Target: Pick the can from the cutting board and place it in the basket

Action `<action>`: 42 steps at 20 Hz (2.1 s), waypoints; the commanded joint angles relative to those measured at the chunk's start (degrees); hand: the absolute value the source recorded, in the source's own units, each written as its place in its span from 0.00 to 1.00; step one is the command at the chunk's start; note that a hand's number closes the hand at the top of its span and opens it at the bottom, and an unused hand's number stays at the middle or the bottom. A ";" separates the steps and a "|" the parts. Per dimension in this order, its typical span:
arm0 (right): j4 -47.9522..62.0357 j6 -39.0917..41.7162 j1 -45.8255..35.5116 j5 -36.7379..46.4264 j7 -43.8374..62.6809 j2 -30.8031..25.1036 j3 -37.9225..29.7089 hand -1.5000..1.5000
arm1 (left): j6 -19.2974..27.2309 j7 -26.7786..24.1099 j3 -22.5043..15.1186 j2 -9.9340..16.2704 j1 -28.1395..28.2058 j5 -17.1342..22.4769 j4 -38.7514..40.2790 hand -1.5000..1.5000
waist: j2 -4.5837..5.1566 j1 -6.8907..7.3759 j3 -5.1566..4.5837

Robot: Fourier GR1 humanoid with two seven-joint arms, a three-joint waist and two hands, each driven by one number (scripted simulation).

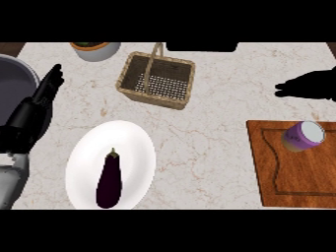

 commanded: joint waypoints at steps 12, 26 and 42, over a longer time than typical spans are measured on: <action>17.48 -11.56 1.51 21.87 -16.68 6.01 10.34 0.00 | -0.82 3.64 0.99 -2.22 2.14 -1.97 -5.80 0.50 | -0.21 -0.08 0.01; 22.95 -19.03 6.26 30.87 -20.72 13.55 6.26 0.00 | -3.61 1.32 5.42 -3.47 -0.44 -4.60 -0.02 0.50 | -0.38 -1.22 -0.04; 33.24 -23.84 7.81 39.09 -27.30 18.03 1.60 0.00 | -4.65 3.48 6.43 -6.98 -3.16 -7.58 0.23 0.50 | -0.26 -1.22 -0.02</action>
